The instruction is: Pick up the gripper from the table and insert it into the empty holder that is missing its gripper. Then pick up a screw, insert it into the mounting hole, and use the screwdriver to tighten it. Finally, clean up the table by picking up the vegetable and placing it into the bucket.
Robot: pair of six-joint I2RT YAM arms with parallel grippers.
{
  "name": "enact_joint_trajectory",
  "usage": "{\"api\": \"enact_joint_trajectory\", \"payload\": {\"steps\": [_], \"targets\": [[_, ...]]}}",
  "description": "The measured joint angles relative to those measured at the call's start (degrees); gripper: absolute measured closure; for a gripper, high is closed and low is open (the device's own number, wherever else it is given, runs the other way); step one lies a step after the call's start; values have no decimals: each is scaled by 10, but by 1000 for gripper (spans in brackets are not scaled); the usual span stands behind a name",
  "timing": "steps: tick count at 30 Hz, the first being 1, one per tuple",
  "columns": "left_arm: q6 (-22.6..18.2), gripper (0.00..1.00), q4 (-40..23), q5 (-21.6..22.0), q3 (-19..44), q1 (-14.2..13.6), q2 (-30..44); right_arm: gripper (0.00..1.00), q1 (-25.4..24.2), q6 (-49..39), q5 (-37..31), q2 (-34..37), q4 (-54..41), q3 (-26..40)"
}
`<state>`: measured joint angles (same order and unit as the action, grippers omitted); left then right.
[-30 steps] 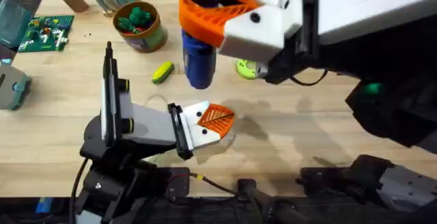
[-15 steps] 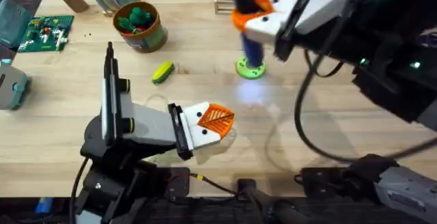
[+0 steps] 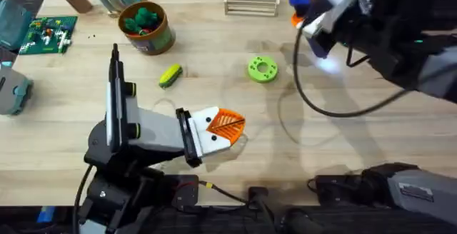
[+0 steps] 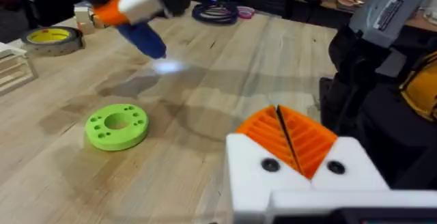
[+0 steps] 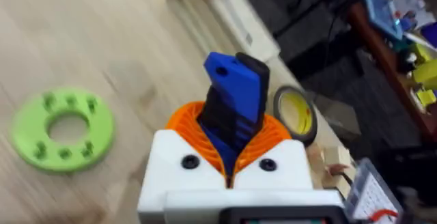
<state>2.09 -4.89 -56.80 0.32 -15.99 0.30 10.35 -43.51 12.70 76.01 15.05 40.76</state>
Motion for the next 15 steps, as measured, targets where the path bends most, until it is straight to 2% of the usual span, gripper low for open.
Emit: {"api": "enact_joint_trajectory", "payload": {"steps": [9,15], "targets": [[0,994,0,0,0,0,0,992,26,-194,-130,143,0,47],[0,994,0,0,0,0,0,992,53,-269,-159,211,3,75]]}}
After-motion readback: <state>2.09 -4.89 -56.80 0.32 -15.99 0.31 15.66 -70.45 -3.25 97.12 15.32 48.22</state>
